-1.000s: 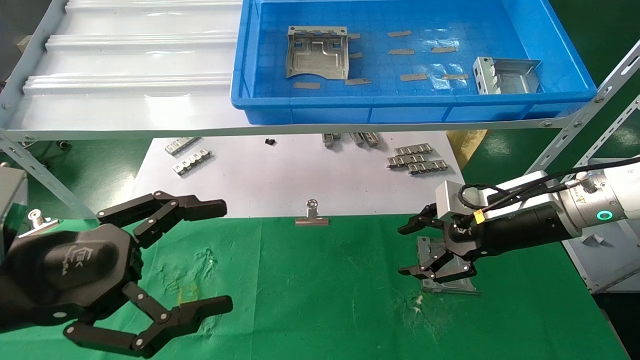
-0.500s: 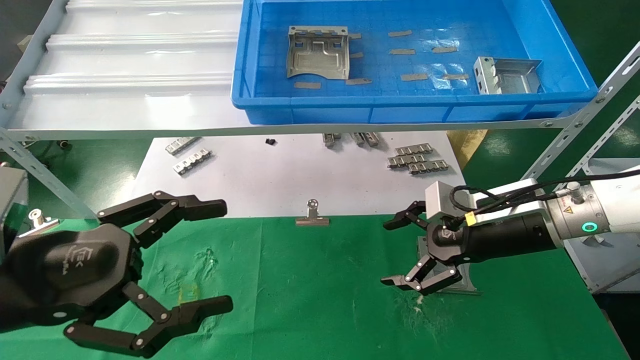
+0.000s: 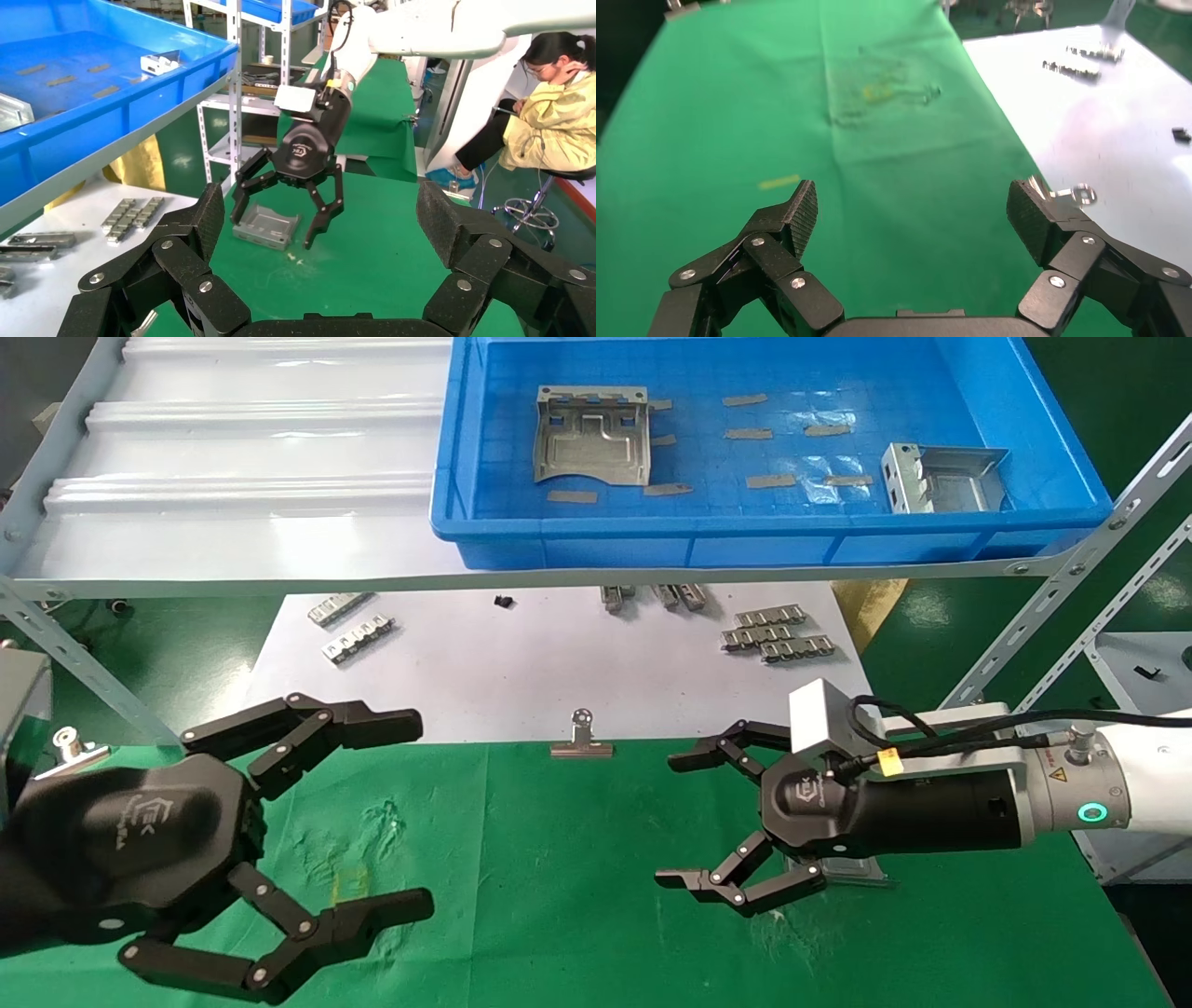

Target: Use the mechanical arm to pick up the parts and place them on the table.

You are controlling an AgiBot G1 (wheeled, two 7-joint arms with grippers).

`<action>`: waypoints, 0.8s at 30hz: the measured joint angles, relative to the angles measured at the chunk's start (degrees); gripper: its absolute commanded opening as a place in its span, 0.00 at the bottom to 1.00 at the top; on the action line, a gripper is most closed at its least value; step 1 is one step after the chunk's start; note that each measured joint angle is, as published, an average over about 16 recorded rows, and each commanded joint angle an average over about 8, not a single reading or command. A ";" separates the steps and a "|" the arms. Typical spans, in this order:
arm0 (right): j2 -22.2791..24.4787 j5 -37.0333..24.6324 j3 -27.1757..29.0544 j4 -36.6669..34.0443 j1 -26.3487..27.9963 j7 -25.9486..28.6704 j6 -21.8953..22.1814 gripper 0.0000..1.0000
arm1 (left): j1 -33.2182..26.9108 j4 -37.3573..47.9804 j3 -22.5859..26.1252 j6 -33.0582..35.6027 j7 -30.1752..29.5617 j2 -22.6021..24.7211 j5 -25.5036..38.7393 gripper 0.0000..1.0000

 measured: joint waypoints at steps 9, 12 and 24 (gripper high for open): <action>4.06 2.85 8.73 10.82 -7.02 5.52 0.87 1.00 | 0.00 0.00 0.00 0.00 0.00 0.00 0.00 1.00; 5.41 3.80 11.63 14.43 -9.36 7.35 1.16 1.00 | 0.00 0.00 0.01 0.00 0.00 0.00 0.00 1.00; 10.83 7.61 23.28 28.88 -18.73 14.72 2.31 1.00 | 0.00 0.00 0.01 0.00 0.01 0.00 -0.01 1.00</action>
